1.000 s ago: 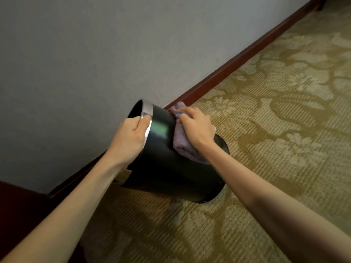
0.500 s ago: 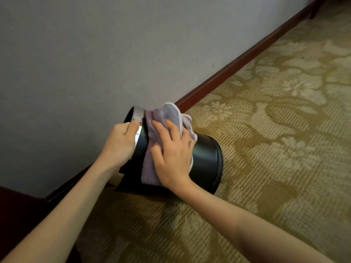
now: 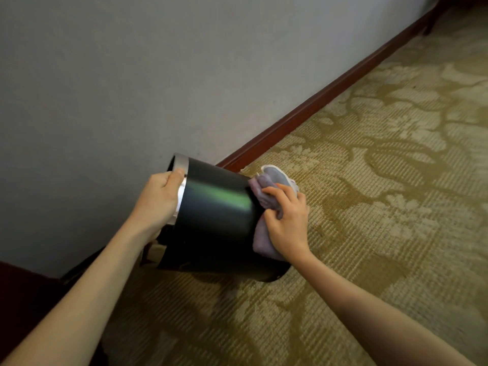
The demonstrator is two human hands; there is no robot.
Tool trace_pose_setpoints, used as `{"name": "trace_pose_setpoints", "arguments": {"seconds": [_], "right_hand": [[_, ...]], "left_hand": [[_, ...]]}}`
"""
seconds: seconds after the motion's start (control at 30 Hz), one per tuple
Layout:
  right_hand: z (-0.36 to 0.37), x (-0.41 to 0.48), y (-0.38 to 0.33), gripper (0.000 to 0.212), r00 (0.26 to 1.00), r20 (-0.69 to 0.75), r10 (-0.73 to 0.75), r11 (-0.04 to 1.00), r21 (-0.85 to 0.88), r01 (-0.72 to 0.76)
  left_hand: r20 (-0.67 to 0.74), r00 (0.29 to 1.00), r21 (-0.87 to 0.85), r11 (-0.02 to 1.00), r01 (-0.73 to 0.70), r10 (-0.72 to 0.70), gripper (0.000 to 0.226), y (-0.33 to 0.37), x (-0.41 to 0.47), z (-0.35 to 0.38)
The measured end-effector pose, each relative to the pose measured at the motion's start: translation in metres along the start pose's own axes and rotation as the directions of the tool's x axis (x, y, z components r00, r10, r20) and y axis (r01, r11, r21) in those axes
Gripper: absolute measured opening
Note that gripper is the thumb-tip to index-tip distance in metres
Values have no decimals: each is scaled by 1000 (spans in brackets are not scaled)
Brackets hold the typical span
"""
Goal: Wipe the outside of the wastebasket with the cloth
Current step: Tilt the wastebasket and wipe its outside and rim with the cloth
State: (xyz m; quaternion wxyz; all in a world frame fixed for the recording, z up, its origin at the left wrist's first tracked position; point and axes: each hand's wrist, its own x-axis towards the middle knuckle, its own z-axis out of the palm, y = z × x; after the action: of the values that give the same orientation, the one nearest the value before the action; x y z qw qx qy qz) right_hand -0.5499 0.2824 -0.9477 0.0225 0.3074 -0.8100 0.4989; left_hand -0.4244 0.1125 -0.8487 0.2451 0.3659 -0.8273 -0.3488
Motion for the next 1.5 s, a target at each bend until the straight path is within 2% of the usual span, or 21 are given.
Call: {"name": "trace_pose_setpoints", "arguments": {"seconds": [0.27, 0.37, 0.47, 0.57, 0.67, 0.73, 0.83, 0.97, 1.07, 1.2, 1.3, 1.4, 1.5], "right_hand": [[-20, 5, 31, 42, 998, -45, 39, 999, 39, -38], [-27, 8, 33, 40, 997, -58, 57, 990, 131, -49], [-40, 16, 43, 38, 986, -67, 152, 950, 286, -127], [-63, 26, 64, 38, 932, -103, 348, 871, 403, -281], [-86, 34, 87, 36, 820, -135, 556, 716, 580, -389], [-97, 34, 100, 34, 770, -133, 624, 652, 630, -420], [-106, 31, 109, 31, 740, -114, 663, 607, 661, -441], [-118, 33, 111, 31, 755, -125, 644, 616, 669, -415], [-132, 35, 118, 31, 765, -135, 630, 637, 653, -409], [-148, 30, 129, 33, 769, -129, 626, 653, 625, -427], [-157, 24, 137, 33, 755, -133, 642, 641, 633, -434], [-156, 17, 146, 32, 705, -91, 704, 558, 684, -469], [-146, 12, 148, 37, 679, -7, 734, 492, 695, -525]], "left_hand": [[70, 998, -86, 996, 11, -5, 55, 22, -2, 18], [91, 996, -110, 994, 4, 6, 57, 27, 0, 22], [92, 996, -132, 991, 24, -12, 57, 30, -1, 28], [104, 993, -155, 985, 71, -55, 51, 30, -3, 32], [148, 988, -230, 971, 69, -35, 34, 37, -7, 36], [157, 988, -224, 974, 38, -3, 36, 47, -12, 43], [204, 979, -192, 981, 13, 27, 28, 69, -20, 64], [420, 907, -83, 996, 27, 11, 25, 96, -34, 107], [488, 870, 86, 988, -131, 73, 28, 115, -50, 149], [507, 850, 299, 896, -330, 143, 30, 129, -71, 187], [543, 828, 249, 914, -321, 143, 36, 129, -69, 183], [662, 722, 116, 923, -366, 203, 39, 122, -61, 156], [730, 608, 85, 841, -534, 313, 36, 105, -57, 117]]}}
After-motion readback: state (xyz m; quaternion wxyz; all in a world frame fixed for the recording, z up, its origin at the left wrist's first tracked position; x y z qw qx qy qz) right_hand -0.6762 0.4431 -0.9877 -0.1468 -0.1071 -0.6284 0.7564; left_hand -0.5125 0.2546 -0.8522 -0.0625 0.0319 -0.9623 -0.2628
